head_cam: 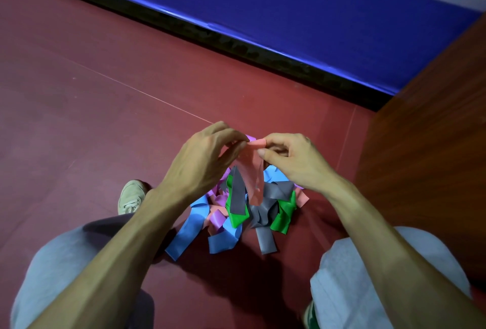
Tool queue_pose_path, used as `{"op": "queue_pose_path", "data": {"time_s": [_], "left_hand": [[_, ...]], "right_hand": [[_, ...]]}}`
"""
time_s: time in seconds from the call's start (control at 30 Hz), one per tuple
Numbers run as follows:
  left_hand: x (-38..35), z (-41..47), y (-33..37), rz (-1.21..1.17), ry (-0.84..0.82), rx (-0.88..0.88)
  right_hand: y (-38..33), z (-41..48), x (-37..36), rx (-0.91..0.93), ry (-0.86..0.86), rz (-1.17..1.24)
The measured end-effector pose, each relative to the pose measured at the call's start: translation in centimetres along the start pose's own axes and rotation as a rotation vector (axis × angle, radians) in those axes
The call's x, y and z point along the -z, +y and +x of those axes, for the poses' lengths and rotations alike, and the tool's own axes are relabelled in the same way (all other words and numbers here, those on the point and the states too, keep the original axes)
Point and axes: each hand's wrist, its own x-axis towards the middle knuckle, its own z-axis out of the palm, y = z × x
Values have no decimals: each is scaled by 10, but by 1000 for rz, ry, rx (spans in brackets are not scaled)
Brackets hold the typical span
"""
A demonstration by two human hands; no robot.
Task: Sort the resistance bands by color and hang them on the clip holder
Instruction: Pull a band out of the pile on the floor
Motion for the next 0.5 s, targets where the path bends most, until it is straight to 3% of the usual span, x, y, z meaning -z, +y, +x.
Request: {"op": "queue_pose_path", "data": {"time_s": [0.2, 0.5], "left_hand": [[-3, 2, 1, -10, -19, -12], [-4, 3, 6, -30, -54, 75]], "right_hand": [[7, 2, -1, -53, -8, 31], [-1, 1, 1, 133, 203, -61]]}}
